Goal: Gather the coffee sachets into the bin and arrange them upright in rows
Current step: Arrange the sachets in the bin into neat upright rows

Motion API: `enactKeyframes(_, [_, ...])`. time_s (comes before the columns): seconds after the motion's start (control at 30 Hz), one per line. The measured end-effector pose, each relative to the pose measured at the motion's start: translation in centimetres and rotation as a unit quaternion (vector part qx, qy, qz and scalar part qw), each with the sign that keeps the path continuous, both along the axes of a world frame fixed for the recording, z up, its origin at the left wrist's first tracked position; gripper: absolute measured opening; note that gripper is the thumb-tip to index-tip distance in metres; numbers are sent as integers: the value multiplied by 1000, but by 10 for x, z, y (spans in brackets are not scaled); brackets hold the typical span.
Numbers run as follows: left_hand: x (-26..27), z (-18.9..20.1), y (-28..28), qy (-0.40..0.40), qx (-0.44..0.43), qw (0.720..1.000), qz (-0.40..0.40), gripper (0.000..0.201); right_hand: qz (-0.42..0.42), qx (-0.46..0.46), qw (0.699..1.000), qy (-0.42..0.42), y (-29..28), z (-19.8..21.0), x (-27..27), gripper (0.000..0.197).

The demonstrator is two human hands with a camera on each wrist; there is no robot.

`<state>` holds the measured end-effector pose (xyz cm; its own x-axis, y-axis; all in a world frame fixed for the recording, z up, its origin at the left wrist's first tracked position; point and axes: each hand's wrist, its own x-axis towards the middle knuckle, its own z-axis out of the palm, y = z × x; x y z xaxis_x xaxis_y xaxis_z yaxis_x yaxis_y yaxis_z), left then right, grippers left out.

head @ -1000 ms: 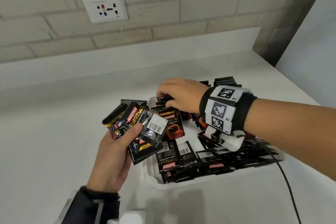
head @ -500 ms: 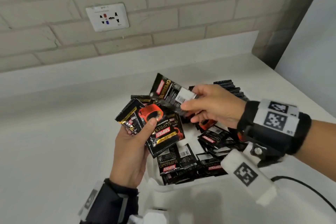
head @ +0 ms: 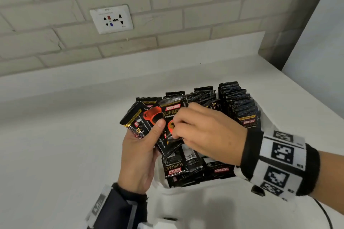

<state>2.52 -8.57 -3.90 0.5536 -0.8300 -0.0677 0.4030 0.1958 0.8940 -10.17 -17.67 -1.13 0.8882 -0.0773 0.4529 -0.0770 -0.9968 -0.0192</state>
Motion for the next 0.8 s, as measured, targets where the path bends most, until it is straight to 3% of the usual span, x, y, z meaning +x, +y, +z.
enactKeyframes(0.1, [1, -6, 1, -15, 15, 1000, -2, 41, 20, 18, 999, 35, 2, -4, 0, 23])
enactKeyframes(0.2, [5, -8, 2, -33, 24, 999, 0, 38, 24, 142, 988, 54, -1, 1, -4, 21])
enactKeyframes(0.33, [13, -8, 6, -79, 29, 996, -1, 39, -109, 313, 943, -11, -18, 27, -1, 30])
enactKeyframes(0.43, [14, -6, 7, -106, 27, 994, -18, 40, -172, 367, 911, 77, -38, 39, 12, 51])
enactKeyframes(0.53, [16, -5, 7, -132, 19, 991, -22, 43, -147, 453, 870, 126, -42, 40, 24, 44])
enactKeyframes(0.67, [31, -8, 11, -144, 21, 989, 26, 42, -147, 464, 869, 95, -48, 38, 32, 18])
enactKeyframes(0.8, [51, -9, 16, -114, 14, 990, 78, 42, -184, 420, 879, 128, -62, 27, 37, 17])
